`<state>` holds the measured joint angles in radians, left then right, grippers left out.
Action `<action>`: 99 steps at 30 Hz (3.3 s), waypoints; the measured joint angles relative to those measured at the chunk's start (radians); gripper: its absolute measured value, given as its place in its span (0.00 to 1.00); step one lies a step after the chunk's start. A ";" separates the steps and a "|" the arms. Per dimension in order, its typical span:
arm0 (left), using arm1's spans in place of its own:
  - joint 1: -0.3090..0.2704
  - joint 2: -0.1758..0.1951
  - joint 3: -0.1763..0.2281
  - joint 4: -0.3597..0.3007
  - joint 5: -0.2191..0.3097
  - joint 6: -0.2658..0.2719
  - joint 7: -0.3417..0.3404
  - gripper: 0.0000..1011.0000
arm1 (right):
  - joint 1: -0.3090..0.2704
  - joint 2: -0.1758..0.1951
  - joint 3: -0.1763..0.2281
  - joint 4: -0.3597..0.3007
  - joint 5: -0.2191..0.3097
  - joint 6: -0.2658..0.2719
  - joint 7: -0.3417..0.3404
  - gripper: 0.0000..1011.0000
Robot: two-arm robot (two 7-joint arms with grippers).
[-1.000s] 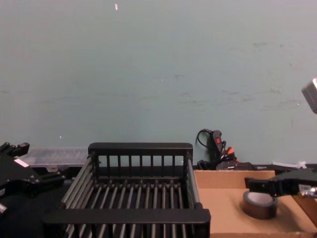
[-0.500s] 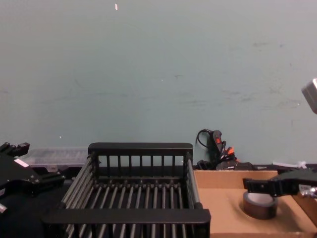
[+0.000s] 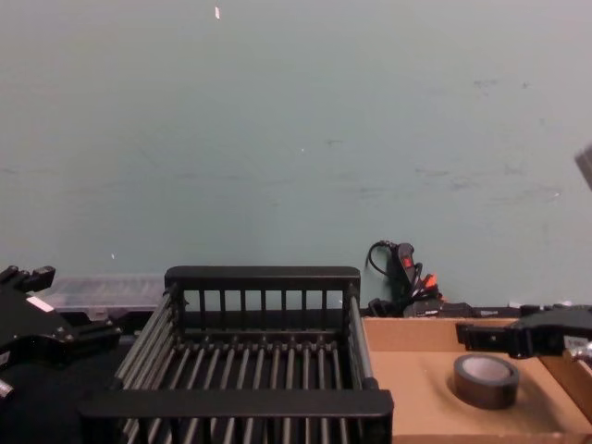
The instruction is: Pick up the white tape and place it into the black box , Pick up the silver tape and place it into the brown box.
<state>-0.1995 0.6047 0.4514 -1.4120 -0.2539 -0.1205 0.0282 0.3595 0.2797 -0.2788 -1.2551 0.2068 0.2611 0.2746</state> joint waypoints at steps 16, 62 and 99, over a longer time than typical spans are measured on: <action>0.000 0.000 0.000 0.000 0.000 0.000 0.000 0.99 | -0.143 0.084 0.023 -0.226 0.052 -0.018 0.080 0.99; 0.000 0.000 0.000 0.000 0.000 0.000 0.000 0.99 | -0.351 0.253 -0.173 -0.441 0.067 -0.020 0.179 0.99; 0.000 0.000 0.000 0.000 0.000 0.000 0.000 0.99 | -0.300 0.197 -0.216 -0.358 0.014 0.011 0.168 0.99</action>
<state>-0.1995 0.6047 0.4514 -1.4120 -0.2539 -0.1205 0.0283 0.0591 0.4763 -0.4943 -1.6128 0.2206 0.2726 0.4427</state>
